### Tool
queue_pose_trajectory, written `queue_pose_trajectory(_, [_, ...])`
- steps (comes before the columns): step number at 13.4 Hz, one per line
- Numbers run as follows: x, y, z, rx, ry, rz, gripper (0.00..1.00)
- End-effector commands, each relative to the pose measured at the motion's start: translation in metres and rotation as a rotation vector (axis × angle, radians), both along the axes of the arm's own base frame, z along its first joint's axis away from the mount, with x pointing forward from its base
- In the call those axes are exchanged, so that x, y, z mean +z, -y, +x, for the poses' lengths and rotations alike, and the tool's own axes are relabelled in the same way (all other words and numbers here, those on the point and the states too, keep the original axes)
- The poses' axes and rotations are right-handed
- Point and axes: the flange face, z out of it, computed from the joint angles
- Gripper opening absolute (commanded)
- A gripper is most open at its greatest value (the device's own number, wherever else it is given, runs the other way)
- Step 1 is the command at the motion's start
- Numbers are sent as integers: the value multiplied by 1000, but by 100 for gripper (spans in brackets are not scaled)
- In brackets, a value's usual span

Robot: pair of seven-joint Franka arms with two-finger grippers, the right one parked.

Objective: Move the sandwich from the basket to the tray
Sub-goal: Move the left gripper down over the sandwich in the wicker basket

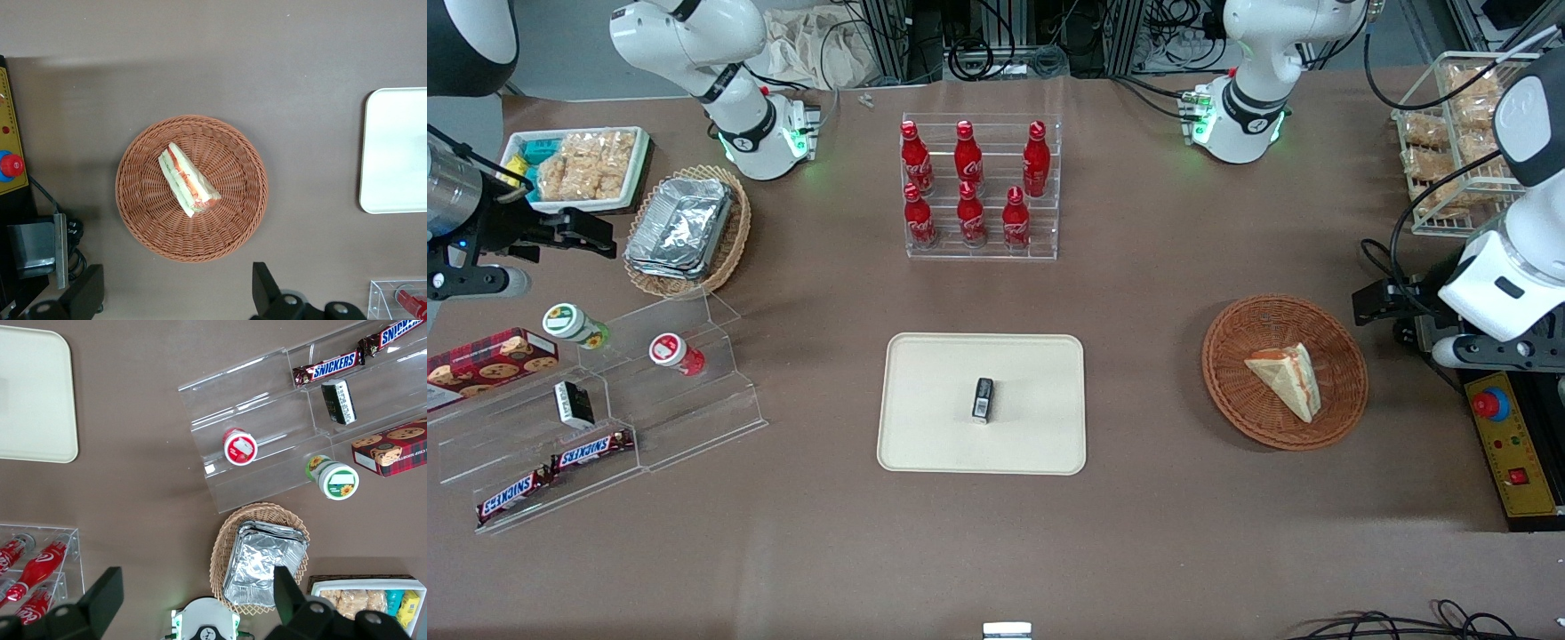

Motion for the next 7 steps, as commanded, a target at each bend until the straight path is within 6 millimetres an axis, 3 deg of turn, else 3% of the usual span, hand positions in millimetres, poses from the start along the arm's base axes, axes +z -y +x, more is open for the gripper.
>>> queue_pose_trajectory(1, [0, -4, 2, 38, -21, -15, 100])
queue_pose_trajectory(4, [4, -14, 4, 58, -11, -18, 100])
queue_pose_trajectory(7, [-14, -14, 3, 206, -44, -16, 100])
